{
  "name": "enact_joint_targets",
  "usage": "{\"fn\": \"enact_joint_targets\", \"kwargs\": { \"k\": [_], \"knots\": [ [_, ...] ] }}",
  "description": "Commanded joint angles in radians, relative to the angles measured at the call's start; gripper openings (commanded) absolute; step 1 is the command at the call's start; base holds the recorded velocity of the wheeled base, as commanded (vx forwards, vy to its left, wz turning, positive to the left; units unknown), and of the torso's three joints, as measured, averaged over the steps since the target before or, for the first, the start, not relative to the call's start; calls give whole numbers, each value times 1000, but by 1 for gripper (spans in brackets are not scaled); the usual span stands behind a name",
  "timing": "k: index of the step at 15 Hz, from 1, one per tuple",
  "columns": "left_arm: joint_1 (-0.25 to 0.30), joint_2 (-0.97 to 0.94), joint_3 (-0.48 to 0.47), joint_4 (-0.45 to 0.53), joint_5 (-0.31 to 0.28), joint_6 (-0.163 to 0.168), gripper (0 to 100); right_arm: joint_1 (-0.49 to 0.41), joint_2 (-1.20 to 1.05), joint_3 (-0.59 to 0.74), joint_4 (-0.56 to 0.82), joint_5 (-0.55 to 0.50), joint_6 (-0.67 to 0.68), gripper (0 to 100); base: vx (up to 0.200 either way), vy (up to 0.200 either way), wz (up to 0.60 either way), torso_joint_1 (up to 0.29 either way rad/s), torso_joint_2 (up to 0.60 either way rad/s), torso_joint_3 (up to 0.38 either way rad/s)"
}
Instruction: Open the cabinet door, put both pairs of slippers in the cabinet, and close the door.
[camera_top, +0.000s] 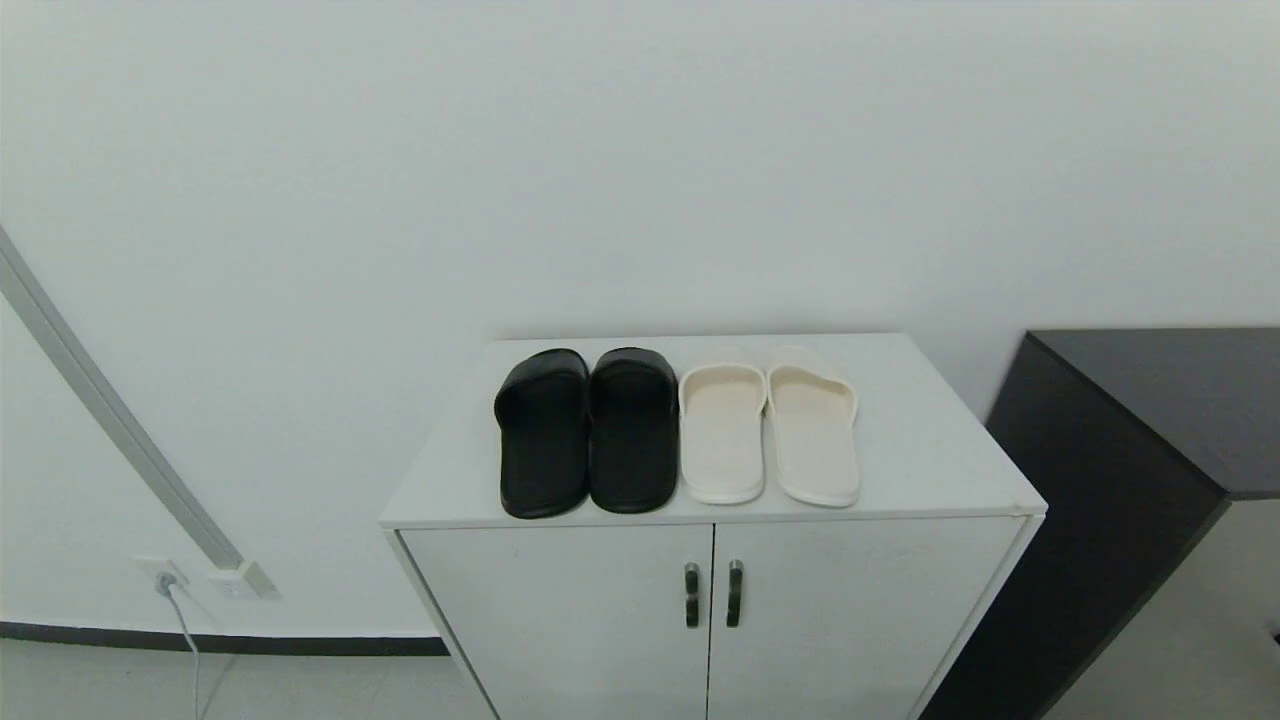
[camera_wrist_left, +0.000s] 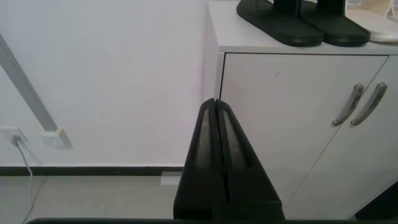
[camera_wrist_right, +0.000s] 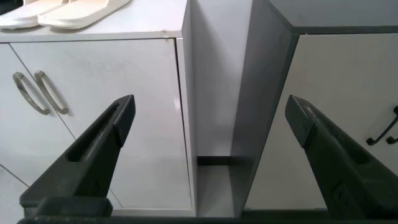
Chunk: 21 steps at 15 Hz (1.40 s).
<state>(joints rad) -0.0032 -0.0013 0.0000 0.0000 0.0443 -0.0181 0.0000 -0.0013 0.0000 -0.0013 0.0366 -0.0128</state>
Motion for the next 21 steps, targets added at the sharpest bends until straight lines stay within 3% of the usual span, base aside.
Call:
{"fn": "enact_joint_targets", "kwargs": {
  "k": [1, 9, 11, 13, 14, 16, 17, 19, 20, 21],
  "knots": [
    [0, 1, 0, 0, 0, 0, 0, 0, 1, 0, 0, 0, 0, 100, 0, 0, 0, 0, 0, 0],
    [0, 1, 0, 0, 0, 1, 0, 0, 10, -15, -8, -3, -52, 100, 0, 0, 0, 0, 0, 0],
    [0, 1, 0, 0, 0, 0, 0, 9, 218, -353, 35, 3, 108, 100, 0, 0, 0, 0, 0, 0],
    [0, 1, 0, 0, 0, 1, 0, 9, 402, -388, 103, 123, -4, 100, 0, 0, 0, 0, 0, 0],
    [0, 1, 0, 0, 0, 1, 0, 15, 541, -393, 72, 155, -3, 100, 0, 0, 0, 0, 0, 0],
    [0, 1, 0, 0, 0, 1, 0, 109, 758, -403, -111, 157, 45, 100, 0, 0, 0, 0, 0, 0],
    [0, 1, 0, 0, 0, 1, 0, 198, 877, -431, -227, 115, 99, 100, 0, 0, 0, 0, 0, 0],
    [0, 1, 0, 0, -1, 1, 0, 347, 1005, -482, -290, -34, 140, 100, 0, 0, 0, 0, 0, 0],
    [0, 1, 0, 0, -1, 1, 0, 523, 1087, -532, -324, -179, 185, 100, 0, 0, 0, 0, 0, 0],
    [0, 1, 0, 0, -1, 1, 0, 621, 1146, -581, -342, -273, 221, 100, 0, 0, 0, 0, 0, 0]
  ]
}}
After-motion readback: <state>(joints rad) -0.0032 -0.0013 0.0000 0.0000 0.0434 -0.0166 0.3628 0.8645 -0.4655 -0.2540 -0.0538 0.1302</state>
